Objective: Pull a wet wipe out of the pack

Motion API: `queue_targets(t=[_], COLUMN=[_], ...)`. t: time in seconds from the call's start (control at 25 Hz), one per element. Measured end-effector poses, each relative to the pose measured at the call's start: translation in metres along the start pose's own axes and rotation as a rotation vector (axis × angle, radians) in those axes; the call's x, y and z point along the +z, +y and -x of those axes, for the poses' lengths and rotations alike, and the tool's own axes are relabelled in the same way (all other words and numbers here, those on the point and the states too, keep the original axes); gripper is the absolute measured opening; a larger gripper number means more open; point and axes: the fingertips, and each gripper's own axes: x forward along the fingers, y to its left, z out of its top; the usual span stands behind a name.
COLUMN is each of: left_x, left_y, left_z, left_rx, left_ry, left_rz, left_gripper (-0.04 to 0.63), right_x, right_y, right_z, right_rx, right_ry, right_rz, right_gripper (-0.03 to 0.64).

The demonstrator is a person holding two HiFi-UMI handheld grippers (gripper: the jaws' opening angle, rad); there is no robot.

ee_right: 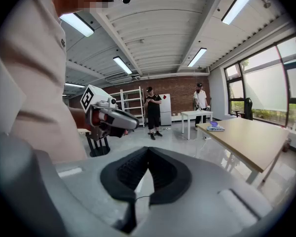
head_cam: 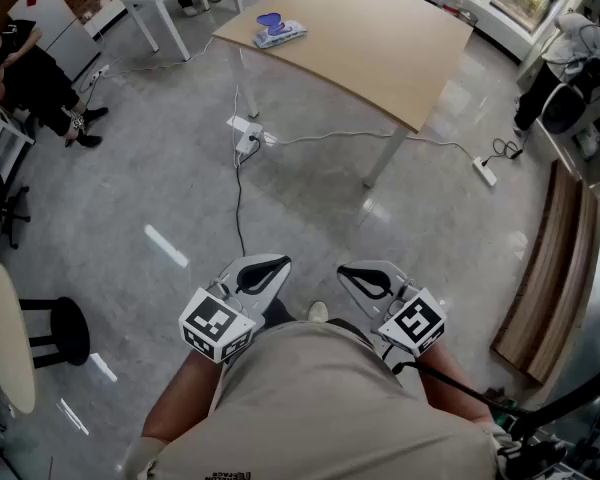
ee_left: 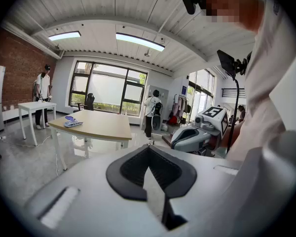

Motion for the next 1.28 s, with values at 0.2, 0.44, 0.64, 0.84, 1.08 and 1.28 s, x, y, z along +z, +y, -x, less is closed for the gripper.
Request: queue_targets(t=[0.2, 0.44, 0.64, 0.84, 1.08, 1.28], left_x=[0.008, 0.02, 0.038, 0.081, 0.108, 0.116], left_y=[0.023, 0.068, 0.134, 0.211, 0.311, 0.368], left_z=[-0.039, -0.08, -0.128, -0.168, -0.183, -0.19], left_rx=[-0.013, -0.025, -0.056, -0.087, -0.083, -0.046], left_ry=[0.018, 0.013, 0.006, -0.024, -0.021, -0.012], left_rz=[-0.055, -0.05, -0.04, -0.059, -0.087, -0.062], left_gripper=[0.006, 0.006, 0.006, 0.006, 0.006, 0.006], right_x=[-0.003, 0.005, 0.021, 0.055, 0.098, 0.122], right_y=[-0.039, -0.09, -0.153, -0.229, -0.298, -0.333], right_z=[-0.012, -0.04, -0.075, -0.126, -0.206, -0.25], right_rx=[0.015, -0.02, -0.054, -0.077, -0.055, -0.036], right_ry=[-0.034, -0.042, -0.014, 0.019, 0.044, 0.045], right_rz=[0.039, 0.02, 0.009, 0.014, 0.056, 0.065], right_gripper=[0.002, 0.002, 0.002, 0.002, 0.002, 0.002])
